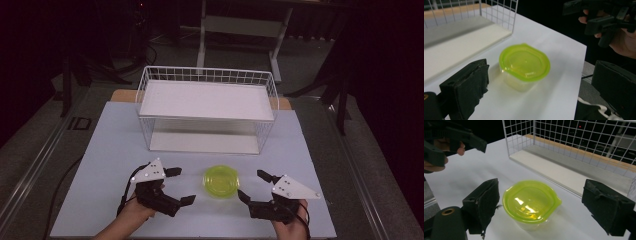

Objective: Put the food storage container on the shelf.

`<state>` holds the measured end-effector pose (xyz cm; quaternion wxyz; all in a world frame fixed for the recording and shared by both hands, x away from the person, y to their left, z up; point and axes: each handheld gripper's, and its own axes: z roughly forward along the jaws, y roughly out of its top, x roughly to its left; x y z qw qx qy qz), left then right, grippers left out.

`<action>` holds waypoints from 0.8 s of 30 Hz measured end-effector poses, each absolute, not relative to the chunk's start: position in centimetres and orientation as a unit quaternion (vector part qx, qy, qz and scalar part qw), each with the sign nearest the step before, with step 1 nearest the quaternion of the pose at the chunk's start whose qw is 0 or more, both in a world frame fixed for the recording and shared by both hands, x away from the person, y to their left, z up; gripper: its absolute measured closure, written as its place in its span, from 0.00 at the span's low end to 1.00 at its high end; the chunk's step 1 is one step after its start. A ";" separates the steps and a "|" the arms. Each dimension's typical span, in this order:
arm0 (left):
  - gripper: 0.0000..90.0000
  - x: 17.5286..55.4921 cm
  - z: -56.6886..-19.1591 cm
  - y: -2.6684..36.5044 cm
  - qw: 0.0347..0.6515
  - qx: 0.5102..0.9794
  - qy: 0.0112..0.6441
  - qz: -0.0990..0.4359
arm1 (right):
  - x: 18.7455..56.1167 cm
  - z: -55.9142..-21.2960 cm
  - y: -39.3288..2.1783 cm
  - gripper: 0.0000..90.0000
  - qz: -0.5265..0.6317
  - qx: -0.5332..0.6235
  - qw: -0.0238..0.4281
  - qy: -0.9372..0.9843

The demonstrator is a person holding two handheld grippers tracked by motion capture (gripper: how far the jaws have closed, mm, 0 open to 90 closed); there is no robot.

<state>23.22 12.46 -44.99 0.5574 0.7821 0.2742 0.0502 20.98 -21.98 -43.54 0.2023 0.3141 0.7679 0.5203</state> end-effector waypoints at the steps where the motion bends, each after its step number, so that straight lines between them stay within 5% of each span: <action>1: 0.02 23.3 -44.8 12.3 0.558 0.781 0.273 0.058 | 21.1 -43.3 -21.9 0.16 0.520 0.312 0.202 0.769; 12: 0.03 25.4 -43.7 10.4 0.568 0.779 0.260 0.047 | 23.5 -42.7 -22.1 0.15 0.508 0.303 0.202 0.781; 24: 0.05 27.4 -44.9 8.5 0.560 0.780 0.274 0.054 | 26.0 -44.5 -22.2 0.15 0.504 0.328 0.130 0.789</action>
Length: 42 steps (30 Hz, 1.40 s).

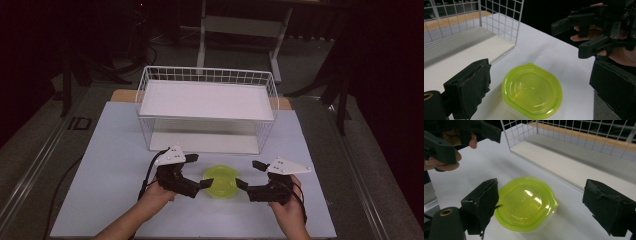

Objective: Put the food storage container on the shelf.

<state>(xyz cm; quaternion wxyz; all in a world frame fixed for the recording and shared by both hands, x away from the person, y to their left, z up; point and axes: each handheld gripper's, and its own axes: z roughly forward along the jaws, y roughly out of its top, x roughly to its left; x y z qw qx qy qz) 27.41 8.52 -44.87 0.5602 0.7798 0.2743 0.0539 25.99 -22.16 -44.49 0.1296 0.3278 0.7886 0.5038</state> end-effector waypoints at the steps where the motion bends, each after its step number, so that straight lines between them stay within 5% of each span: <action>1: 0.04 27.6 -45.0 8.4 0.559 0.781 0.275 0.048 | 26.1 -44.6 -22.1 0.15 0.500 0.332 0.135 0.788; 17: 0.06 29.9 -47.6 7.6 0.513 0.794 0.327 0.005 | 27.7 -46.9 -22.0 0.24 0.481 0.375 0.113 0.785; 27: 0.24 29.9 -49.6 7.0 0.472 0.797 0.375 -0.017 | 28.1 -48.1 -22.1 0.46 0.470 0.395 0.093 0.784; 42: 0.47 29.0 -50.9 7.0 0.450 0.792 0.408 -0.060 | 28.7 -49.5 -21.5 0.58 0.441 0.440 0.051 0.781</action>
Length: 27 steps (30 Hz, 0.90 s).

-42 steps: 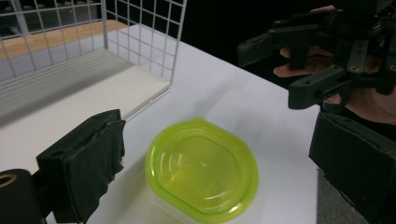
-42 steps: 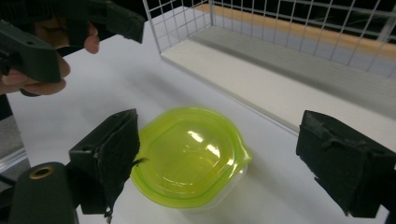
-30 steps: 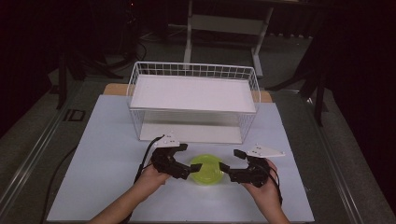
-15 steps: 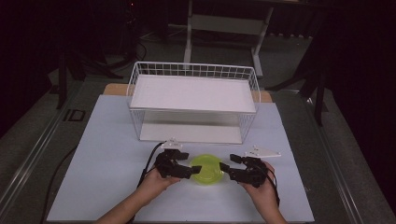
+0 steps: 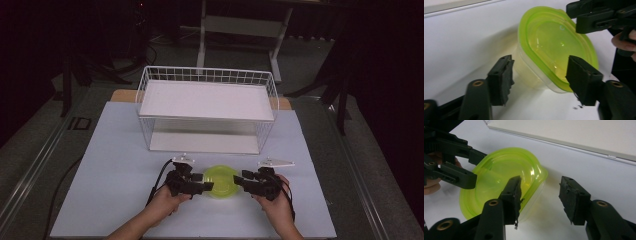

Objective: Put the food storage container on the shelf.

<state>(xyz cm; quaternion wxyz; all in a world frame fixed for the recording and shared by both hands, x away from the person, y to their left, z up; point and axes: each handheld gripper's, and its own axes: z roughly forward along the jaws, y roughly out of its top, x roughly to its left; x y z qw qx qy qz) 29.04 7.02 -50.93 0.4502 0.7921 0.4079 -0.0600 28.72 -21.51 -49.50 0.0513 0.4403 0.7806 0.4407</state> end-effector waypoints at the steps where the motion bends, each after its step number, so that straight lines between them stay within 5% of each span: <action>1: 0.50 29.0 -50.9 7.0 0.451 0.792 0.406 -0.061 | 28.7 -49.5 -21.5 0.59 0.439 0.442 0.049 0.781; 6: 0.66 28.8 -50.6 7.1 0.453 0.788 0.412 -0.066 | 28.6 -49.7 -21.3 0.66 0.439 0.450 0.028 0.778; 8: 0.68 28.5 -50.5 7.0 0.453 0.789 0.410 -0.055 | 28.6 -49.6 -21.3 0.74 0.442 0.446 0.022 0.778; 27: 0.85 27.3 -50.0 7.7 0.453 0.784 0.418 -0.075 | 27.3 -48.6 -21.2 0.88 0.452 0.442 -0.010 0.775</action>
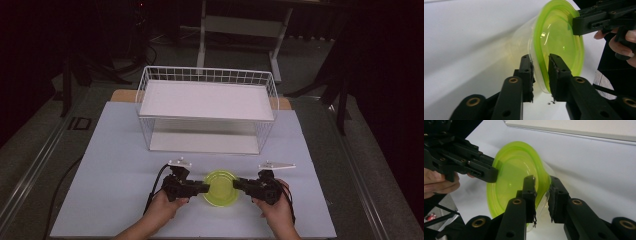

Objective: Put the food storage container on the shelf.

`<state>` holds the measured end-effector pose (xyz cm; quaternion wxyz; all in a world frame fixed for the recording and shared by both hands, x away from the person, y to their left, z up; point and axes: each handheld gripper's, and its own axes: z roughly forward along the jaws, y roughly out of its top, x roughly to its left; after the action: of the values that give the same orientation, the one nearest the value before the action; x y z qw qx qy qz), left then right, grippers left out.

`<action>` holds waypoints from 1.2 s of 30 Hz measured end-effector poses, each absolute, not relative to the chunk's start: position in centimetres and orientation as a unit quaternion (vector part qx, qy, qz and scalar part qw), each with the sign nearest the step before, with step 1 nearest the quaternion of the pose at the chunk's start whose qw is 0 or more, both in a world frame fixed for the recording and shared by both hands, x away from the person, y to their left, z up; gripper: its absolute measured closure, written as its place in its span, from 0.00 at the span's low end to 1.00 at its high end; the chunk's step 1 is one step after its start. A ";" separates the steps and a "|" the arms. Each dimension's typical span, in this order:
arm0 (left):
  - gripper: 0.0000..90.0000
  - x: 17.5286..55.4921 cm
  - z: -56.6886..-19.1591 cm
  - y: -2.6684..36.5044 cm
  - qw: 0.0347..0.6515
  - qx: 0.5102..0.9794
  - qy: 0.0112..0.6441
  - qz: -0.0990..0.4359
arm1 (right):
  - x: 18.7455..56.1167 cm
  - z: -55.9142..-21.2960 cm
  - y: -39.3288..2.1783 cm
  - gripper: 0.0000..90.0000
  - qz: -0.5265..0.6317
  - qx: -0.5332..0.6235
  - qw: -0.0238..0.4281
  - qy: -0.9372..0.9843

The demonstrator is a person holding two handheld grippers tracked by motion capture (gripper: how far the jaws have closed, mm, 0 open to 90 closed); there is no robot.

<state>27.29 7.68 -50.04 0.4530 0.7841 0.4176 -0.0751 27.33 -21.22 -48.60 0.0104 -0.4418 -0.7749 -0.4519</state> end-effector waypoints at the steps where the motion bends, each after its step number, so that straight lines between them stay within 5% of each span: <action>1: 0.88 27.2 -49.8 7.8 0.455 0.784 0.417 -0.067 | 27.3 -48.5 -21.2 0.89 -0.451 -0.443 0.005 -0.775; 36: 0.91 31.5 -46.8 11.8 0.504 0.725 0.469 0.009 | 32.7 -45.2 -16.4 0.88 -0.486 -0.428 -0.070 -0.759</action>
<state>31.54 11.77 -46.81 0.5044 0.7250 0.4690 0.0089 32.70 -16.42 -45.19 -0.0698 -0.4276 -0.7592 -0.4858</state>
